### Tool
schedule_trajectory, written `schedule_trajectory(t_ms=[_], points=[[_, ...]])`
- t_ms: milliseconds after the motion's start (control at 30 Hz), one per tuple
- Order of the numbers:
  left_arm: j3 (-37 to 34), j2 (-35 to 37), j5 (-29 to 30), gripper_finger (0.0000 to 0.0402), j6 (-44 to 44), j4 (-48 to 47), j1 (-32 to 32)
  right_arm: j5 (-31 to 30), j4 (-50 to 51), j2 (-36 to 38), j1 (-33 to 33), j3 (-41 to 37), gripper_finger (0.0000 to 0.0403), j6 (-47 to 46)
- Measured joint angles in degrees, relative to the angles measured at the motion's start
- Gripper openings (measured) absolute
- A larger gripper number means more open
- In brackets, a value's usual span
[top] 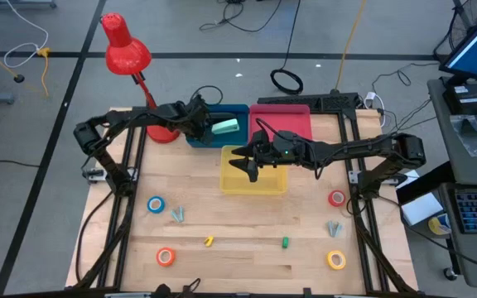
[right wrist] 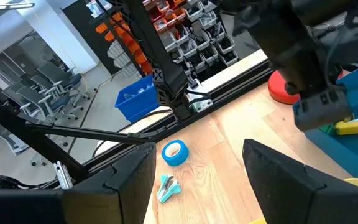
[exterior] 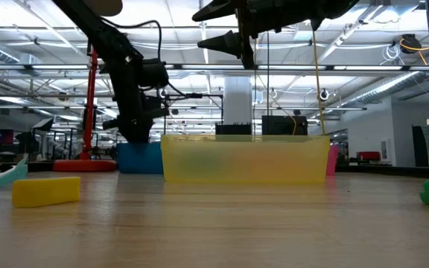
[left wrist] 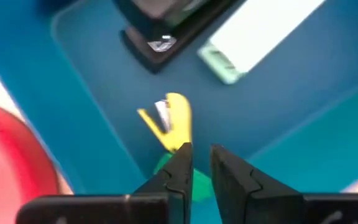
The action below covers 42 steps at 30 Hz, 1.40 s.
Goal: Pick and place Stapler, Stapler remover, tape
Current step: Put the yellow small stapler into the blue bin
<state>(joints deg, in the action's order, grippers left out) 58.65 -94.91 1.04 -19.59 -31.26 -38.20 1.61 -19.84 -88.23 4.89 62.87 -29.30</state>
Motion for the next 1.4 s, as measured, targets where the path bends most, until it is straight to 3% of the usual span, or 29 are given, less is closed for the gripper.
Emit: schedule_trajectory(t_ms=[167,300,467,633,833,1000,1267,1400], points=[[0.0,6.5,-6.2,0.0068,0.0,-1.2,1.0,0.0,0.0,0.0,0.0,0.0,0.0235,0.1],[0.1,14.4,-7.5,0.0073,1.1,-4.6,5.5,0.0,0.0,0.0,0.0,0.0,0.0235,0.1],[0.1,22.5,-7.5,0.0068,1.9,-10.1,16.3,0.0,0.0,0.0,0.0,0.0,0.0235,0.2],[0.1,25.3,-5.6,0.006,0.1,-11.5,29.7,0.1,0.0,0.0,0.0,0.0,0.0235,0.2],[0.1,24.1,0.2,0.0066,-5.4,-10.1,43.7,0.2,0.1,0.0,0.0,0.0,0.0235,0.2],[0.1,20.3,4.5,0.0067,-11.5,-6.4,51.6,0.5,0.1,0.0,0.0,0.0,0.0235,0.1],[0.0,8.5,1.7,0.007,-24.9,6.1,56.2,10.4,1.5,0.0,0.0,0.0,0.0235,0.2],[0.0,3.0,-0.6,0.0101,-31.6,13.4,57.1,14.0,4.4,0.0,0.0,0.0,0.0235,0.6]])
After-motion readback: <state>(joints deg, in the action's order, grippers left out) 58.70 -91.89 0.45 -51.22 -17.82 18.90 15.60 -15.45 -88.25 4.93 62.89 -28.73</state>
